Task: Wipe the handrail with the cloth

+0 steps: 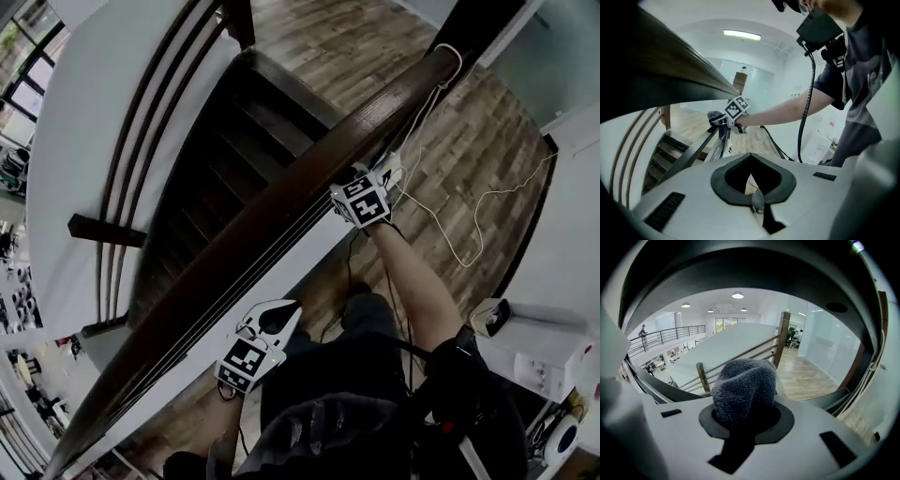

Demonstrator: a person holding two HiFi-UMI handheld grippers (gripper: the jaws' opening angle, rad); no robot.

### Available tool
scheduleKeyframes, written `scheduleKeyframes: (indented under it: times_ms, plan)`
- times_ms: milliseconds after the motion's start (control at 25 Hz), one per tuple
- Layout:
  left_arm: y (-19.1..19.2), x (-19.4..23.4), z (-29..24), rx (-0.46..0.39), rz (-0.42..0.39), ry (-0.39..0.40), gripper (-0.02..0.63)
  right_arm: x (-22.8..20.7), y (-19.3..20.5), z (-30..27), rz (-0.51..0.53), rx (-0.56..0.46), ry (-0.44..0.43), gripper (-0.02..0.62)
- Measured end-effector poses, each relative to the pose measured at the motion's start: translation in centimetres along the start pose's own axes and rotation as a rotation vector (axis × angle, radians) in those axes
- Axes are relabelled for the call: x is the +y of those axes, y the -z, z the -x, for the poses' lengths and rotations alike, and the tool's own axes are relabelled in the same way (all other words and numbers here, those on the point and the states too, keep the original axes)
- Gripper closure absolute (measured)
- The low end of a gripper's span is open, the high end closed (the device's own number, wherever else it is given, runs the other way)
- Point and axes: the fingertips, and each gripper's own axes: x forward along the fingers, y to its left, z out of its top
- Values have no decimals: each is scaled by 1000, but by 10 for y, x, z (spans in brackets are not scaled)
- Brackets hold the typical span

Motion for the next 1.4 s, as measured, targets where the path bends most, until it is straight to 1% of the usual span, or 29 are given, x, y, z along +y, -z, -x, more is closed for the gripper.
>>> scheduleKeyframes:
  times_ms: [120,200,320,360,440,560,720,840,960,1040,1120,1160,1240,1320,1400]
  plan:
    - [-19,0,-48,33,27,-33,600,-58,8,1,3,-31,-6,529]
    - [-36,-1,-81,41,32,-86,600,-92,14,4,-16,-65,-37,529]
    - [-76,1,-127,34,54,-185,600,-146,11,7,-25,-121,-71,529]
    - [-88,-4,-141,36,65,-204,600,-163,11,7,-19,-126,-78,529]
    - [-104,-19,-162,67,74,-228,600,-190,17,6,-6,-121,-96,529]
    - [-115,-28,-187,116,66,-269,600,-226,18,-3,34,-117,-107,529]
    - [-117,-40,-210,136,79,-288,600,-271,25,-4,68,-105,-91,529]
    - [-112,-42,-216,139,94,-333,600,-290,28,-7,81,-101,-81,529]
    - [-115,-42,-213,109,138,-358,600,-300,31,-6,86,-93,-54,529]
    - [-116,-40,-204,96,161,-358,600,-300,29,-7,47,-87,-31,529]
    - [-113,-37,-195,89,169,-366,600,-295,26,-6,20,-81,-36,529]
    - [-112,-34,-192,83,169,-370,600,-290,23,-3,16,-83,-59,529]
    - [-113,-30,-184,61,160,-375,600,-270,12,13,-7,-115,-143,529]
    - [-116,-28,-173,28,144,-381,600,-236,-1,41,-11,-150,-235,528]
    - [-119,-27,-161,-11,127,-385,600,-193,-5,73,18,-151,-323,529]
